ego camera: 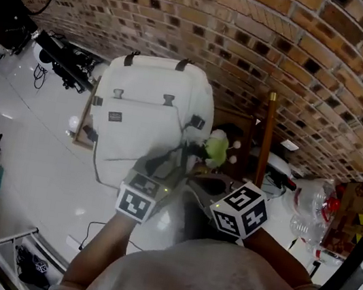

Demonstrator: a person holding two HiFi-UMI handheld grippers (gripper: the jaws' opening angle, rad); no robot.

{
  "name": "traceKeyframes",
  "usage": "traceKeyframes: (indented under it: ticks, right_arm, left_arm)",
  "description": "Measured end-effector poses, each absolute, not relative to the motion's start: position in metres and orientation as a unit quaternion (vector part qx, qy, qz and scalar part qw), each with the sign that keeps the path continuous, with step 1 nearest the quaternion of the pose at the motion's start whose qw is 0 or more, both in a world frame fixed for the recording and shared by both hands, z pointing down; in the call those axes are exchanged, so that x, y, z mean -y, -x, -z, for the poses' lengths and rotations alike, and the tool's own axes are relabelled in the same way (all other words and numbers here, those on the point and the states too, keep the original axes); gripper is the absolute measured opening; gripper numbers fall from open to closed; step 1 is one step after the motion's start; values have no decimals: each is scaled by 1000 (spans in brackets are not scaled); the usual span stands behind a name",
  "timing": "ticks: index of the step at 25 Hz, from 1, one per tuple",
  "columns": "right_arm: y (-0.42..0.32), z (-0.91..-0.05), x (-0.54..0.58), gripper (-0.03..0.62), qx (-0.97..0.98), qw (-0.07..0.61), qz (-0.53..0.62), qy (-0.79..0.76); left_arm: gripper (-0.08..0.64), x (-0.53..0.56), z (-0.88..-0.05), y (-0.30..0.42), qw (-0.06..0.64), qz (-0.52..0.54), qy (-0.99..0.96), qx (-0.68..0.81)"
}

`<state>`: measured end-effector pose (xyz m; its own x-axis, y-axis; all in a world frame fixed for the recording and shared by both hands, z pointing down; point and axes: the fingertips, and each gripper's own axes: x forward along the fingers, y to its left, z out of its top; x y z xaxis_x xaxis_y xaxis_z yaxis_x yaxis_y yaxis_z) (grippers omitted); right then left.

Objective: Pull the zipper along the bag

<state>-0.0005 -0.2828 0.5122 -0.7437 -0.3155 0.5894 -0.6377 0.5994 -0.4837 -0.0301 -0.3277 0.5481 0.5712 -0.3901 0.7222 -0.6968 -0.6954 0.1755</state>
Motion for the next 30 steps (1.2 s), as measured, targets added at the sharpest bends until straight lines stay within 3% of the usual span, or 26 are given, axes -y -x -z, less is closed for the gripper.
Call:
traceKeyframes:
  ticks: [7,13,18,23,30]
  right_arm:
    - [-6,-526,299,-2,855,222,-374,-282]
    - [-8,-537,306,-3,848,223,-388,-284]
    - [-9,-543,311,-2,843,231,-394,-284]
    - [-7,-544,315,-3,842,235,-394,-284]
    - [0,-546,320,-3,844,241,-391,-279]
  left_arm:
    - [176,358,-588,25,179,-375,-842,344]
    - [172,359,-611,24,195,-393,-835,333]
    - [80,369,-613,29,182,-396,-829,349]
    - [65,365,-617,27,160,-416,-826,345]
    - [41,366,-605,35,213,-377,-828,356]
